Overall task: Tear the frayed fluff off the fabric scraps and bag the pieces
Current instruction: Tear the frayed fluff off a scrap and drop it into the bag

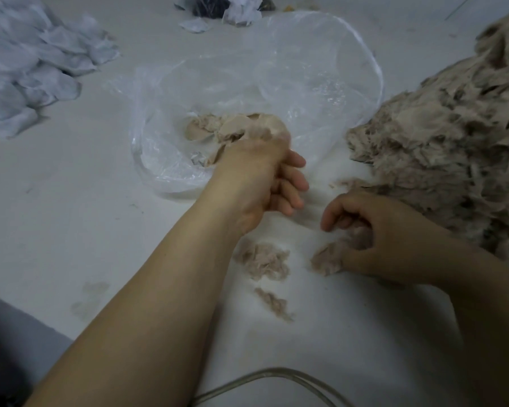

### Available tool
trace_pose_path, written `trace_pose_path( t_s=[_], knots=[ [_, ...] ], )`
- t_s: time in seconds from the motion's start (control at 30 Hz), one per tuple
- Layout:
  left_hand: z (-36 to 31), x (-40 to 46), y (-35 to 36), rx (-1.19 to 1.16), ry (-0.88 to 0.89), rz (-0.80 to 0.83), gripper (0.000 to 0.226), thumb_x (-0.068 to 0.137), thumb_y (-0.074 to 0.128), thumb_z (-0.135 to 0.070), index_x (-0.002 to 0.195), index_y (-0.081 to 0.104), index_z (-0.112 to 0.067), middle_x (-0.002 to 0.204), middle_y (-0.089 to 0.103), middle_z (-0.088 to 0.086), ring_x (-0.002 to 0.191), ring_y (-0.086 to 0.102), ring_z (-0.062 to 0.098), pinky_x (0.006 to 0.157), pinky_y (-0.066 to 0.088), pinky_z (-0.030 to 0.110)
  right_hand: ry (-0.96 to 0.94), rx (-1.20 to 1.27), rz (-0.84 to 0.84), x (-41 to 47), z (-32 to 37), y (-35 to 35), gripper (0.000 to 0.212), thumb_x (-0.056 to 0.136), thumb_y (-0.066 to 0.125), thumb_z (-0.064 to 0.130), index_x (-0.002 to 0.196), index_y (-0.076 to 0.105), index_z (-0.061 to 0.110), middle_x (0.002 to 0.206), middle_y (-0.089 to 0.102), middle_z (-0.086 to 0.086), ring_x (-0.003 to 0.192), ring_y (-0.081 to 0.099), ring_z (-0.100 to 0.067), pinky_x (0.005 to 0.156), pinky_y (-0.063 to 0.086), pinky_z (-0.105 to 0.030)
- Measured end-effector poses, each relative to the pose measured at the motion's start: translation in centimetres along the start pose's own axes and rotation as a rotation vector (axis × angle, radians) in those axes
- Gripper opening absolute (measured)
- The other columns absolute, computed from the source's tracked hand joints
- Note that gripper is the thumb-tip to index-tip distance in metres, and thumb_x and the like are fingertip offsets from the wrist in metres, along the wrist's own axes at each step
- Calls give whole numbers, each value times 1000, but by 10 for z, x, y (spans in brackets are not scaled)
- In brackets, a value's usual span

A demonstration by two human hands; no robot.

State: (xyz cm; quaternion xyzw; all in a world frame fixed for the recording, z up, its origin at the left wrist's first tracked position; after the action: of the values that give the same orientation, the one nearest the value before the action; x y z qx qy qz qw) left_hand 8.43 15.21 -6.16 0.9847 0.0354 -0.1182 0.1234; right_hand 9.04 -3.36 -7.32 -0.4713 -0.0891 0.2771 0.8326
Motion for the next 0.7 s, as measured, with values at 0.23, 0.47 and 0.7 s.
trace_pose_path(
  t_s=[0.23, 0.47, 0.7],
  knots=[
    [14, -6, 9, 590, -23, 256, 20, 87, 75, -21, 89, 69, -2, 74, 72, 16, 40, 56, 20, 37, 42, 24, -29, 219, -309, 9, -2, 8, 20, 80, 74, 9, 75, 66, 27, 63, 62, 18, 55, 56, 1, 50, 41, -8],
    [17, -7, 17, 949, 107, 300, 28, 72, 87, -12, 95, 71, -17, 75, 67, 2, 40, 58, 9, 41, 45, 21, 33, 274, -481, 13, -11, 7, 16, 84, 69, 17, 76, 61, 29, 69, 66, 10, 66, 67, -13, 66, 56, -33],
    [17, -12, 20, 1153, 254, 437, 26, 68, 89, -26, 89, 74, -23, 75, 64, -11, 62, 55, 0, 56, 44, 12, 27, 207, -453, 12, -9, 15, 13, 84, 65, 18, 80, 59, 30, 69, 62, 11, 59, 58, 2, 52, 42, -7]
  ],
)
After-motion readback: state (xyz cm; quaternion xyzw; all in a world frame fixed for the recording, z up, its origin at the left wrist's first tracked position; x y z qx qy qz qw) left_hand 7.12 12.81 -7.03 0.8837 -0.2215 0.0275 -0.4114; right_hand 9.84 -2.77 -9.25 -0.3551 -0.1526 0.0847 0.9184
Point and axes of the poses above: each hand's wrist, its own x-axis towards the middle knuckle, its own y-axis out of the palm, z = x × y, the point moved 3 cm from there along x, towards the middle knuckle
